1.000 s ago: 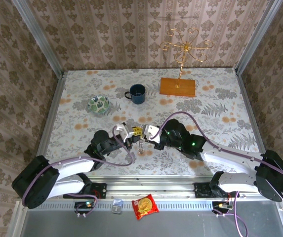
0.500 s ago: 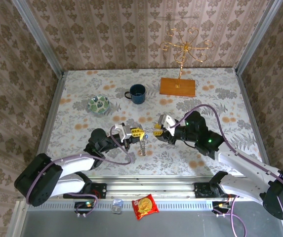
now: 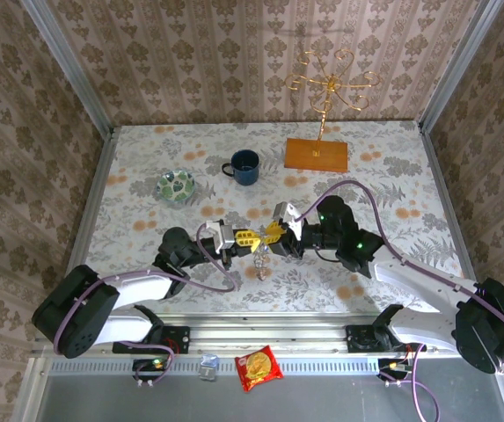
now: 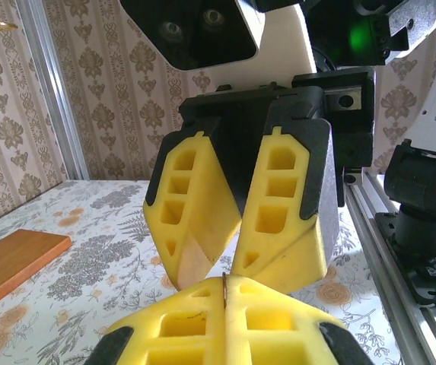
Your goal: Put the keys on the keyring
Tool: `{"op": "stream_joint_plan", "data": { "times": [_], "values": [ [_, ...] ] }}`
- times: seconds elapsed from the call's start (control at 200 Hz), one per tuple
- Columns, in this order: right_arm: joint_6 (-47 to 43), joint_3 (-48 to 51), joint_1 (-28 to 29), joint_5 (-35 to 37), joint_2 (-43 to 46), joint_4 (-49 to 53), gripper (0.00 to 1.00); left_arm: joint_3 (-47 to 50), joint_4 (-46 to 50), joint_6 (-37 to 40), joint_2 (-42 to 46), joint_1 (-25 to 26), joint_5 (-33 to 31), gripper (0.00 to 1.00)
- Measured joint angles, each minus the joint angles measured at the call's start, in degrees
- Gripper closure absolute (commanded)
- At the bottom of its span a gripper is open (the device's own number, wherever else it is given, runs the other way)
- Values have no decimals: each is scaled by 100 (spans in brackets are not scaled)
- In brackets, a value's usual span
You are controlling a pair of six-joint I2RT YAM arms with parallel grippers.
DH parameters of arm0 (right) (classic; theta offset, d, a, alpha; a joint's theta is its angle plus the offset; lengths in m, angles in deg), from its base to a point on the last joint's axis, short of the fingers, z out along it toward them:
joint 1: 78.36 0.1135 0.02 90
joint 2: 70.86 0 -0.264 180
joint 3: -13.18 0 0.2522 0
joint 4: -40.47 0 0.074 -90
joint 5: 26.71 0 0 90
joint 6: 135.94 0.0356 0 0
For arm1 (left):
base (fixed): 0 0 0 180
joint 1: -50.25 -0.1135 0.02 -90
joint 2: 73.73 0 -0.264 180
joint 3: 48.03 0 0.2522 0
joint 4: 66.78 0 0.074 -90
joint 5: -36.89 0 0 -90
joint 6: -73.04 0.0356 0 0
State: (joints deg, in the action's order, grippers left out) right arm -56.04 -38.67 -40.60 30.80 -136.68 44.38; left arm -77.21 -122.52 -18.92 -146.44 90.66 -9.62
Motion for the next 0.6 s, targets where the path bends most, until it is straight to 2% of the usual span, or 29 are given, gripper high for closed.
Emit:
{"op": "stream_joint_plan", "data": {
  "times": [0.34,0.42,0.49,0.6],
  "values": [
    [188,2,-2,-249,-181,-219,83,0,4,0,0,-20,-22,100],
    [267,2,-2,-295,-221,-286,90,0,7,0,0,-33,-48,100],
    [304,2,-7,-339,-251,-328,100,0,4,0,-4,-39,-85,100],
    [304,2,-31,-374,-282,-369,100,0,4,0,-11,-39,-146,100]
  ]
}}
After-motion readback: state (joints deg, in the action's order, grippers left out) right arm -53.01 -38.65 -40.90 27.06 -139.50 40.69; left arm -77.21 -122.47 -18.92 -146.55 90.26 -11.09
